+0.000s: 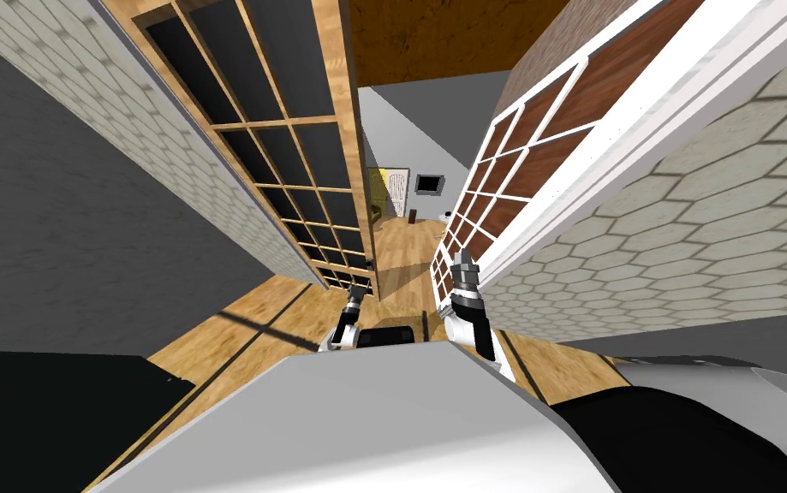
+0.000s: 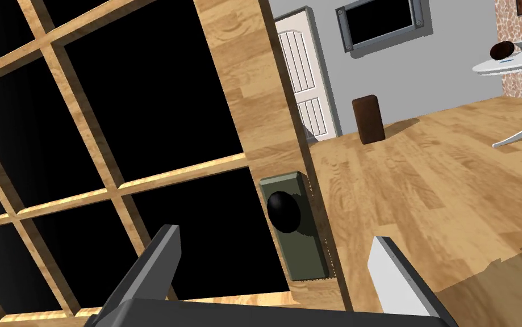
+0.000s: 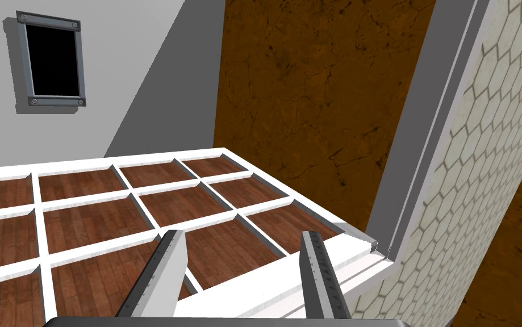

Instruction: Push the door open

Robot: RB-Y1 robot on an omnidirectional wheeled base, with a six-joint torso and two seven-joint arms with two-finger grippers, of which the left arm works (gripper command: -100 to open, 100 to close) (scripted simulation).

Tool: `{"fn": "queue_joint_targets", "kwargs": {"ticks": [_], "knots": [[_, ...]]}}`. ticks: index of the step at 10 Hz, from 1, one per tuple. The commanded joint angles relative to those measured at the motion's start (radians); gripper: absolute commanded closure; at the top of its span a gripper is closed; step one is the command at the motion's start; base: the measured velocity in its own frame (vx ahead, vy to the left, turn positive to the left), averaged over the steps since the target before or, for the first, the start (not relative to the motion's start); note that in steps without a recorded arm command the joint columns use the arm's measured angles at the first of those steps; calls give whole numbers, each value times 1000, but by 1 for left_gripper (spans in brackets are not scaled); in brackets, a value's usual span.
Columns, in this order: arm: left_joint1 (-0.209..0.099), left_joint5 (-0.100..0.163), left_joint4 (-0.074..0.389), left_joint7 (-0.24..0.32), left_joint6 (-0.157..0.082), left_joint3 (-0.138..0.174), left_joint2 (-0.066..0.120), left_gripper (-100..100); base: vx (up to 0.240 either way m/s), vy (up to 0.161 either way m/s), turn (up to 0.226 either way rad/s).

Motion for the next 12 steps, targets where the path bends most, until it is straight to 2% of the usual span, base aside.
{"fn": "queue_joint_targets", "kwargs": {"ticks": [1,6,12], "knots": [[-18,9,50,47,-15,-6,-3,-100,39,83,-140],[-62,32,186,170,-47,-26,-20,-100,45,119,-112],[-101,53,303,279,-76,-44,-43,-100,39,90,-84]]}}
